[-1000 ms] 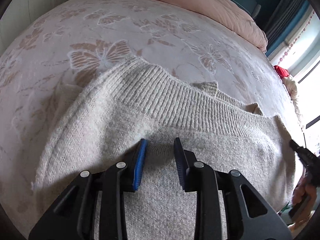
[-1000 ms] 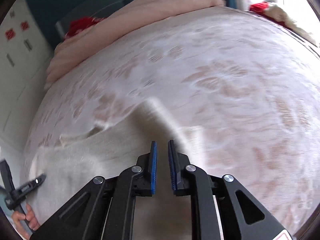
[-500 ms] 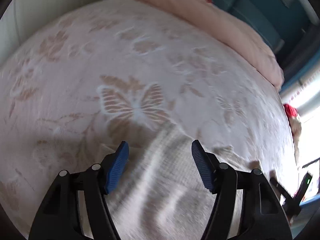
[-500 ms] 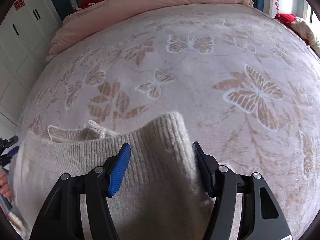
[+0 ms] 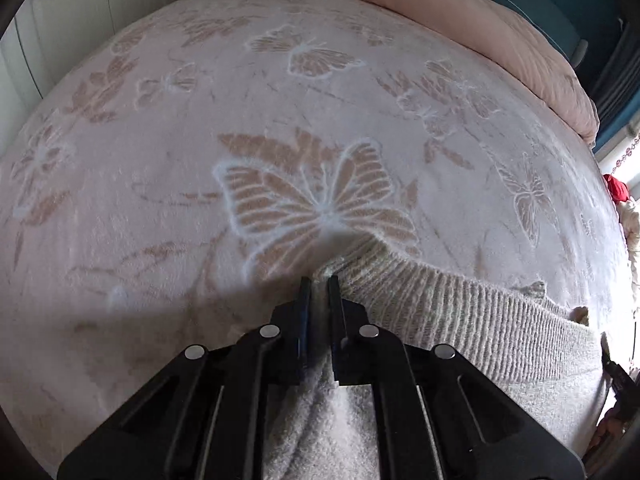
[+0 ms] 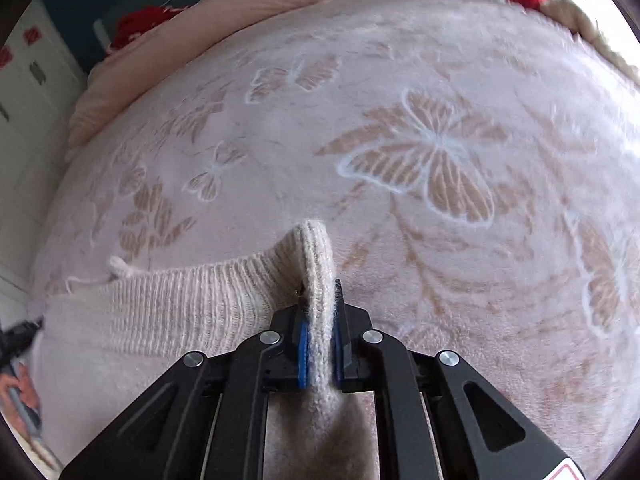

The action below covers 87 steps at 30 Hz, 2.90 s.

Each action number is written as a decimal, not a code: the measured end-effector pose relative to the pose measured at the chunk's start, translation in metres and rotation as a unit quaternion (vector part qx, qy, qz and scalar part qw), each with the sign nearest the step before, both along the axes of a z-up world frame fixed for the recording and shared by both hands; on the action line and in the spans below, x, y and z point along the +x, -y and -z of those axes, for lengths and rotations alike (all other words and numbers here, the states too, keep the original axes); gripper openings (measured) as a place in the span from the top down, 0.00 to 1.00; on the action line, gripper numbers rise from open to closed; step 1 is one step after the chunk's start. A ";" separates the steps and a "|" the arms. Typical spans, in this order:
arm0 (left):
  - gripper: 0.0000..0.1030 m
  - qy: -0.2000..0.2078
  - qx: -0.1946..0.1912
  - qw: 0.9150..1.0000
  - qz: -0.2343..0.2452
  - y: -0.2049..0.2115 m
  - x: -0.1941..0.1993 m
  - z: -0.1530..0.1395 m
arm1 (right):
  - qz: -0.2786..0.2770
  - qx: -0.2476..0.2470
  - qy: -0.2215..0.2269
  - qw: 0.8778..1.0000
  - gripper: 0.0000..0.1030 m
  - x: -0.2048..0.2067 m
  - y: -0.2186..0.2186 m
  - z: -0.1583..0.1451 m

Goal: Fold small clothes

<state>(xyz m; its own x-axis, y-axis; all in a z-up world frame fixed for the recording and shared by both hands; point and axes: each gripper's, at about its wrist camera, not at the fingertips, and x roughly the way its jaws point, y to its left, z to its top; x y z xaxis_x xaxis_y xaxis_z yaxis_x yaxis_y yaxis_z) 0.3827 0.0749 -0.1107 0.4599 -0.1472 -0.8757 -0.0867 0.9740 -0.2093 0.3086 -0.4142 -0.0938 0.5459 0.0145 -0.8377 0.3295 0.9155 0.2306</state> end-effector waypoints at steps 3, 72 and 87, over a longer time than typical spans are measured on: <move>0.91 0.005 -0.019 1.000 0.009 0.002 -0.006 -0.011 | -0.002 0.005 0.016 1.000 0.87 -0.004 -0.009 -0.019; 0.34 -0.011 -0.221 0.971 -0.091 -0.063 -0.230 -0.008 | -0.302 -0.029 -0.010 0.953 0.89 -0.085 -0.375 -0.010; 0.19 0.003 -0.225 0.960 -0.168 -0.055 -0.199 0.004 | -0.146 0.022 0.028 0.989 0.91 -0.066 -0.231 -0.048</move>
<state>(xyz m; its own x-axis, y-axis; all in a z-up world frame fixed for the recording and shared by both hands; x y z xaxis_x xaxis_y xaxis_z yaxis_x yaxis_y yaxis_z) 0.1836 0.1294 -0.1146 0.5533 -0.3523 -0.7548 -0.3777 0.7015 -0.6043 0.2428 -0.1828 -0.0456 0.5587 0.2144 -0.8012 0.0375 0.9585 0.2826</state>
